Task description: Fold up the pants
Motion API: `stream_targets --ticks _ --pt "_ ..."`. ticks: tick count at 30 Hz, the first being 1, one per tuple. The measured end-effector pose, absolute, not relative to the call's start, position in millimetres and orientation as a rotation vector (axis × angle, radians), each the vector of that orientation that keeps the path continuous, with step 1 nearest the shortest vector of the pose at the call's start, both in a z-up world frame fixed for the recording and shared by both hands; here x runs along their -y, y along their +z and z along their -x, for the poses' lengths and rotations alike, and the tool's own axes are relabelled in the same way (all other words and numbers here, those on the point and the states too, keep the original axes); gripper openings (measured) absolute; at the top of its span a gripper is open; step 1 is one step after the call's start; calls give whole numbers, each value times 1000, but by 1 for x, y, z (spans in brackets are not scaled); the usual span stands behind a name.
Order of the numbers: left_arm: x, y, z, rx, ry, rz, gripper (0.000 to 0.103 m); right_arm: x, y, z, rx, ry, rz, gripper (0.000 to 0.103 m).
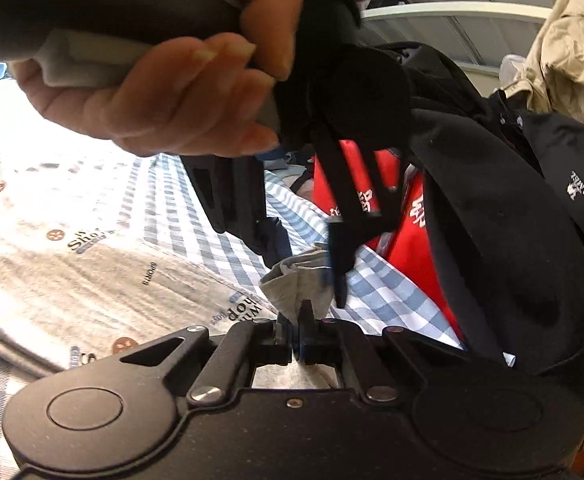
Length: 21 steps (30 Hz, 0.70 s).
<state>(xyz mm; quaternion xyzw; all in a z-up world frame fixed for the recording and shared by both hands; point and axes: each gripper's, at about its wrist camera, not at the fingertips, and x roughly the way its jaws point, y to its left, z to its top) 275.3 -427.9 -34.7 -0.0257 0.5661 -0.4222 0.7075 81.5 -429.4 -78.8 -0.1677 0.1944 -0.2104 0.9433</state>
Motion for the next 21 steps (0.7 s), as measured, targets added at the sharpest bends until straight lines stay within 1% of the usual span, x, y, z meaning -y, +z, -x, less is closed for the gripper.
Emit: stream_targets --ticks 6,13,17,21 --pt "364 -13 -268 -1182 -929 192 9 401 -56 -72 -347 -383 380 2" --pt "251 8 -257 -1091 -838 337 9 334 -30 -62 -303 -210 421 2" --pt "190 1 -255 -1061 -759 355 9 291 -28 -64 -311 -97 453 2" --pt "144 -22 -265 -1073 -704 386 9 251 -36 -74 -352 -13 484 2"
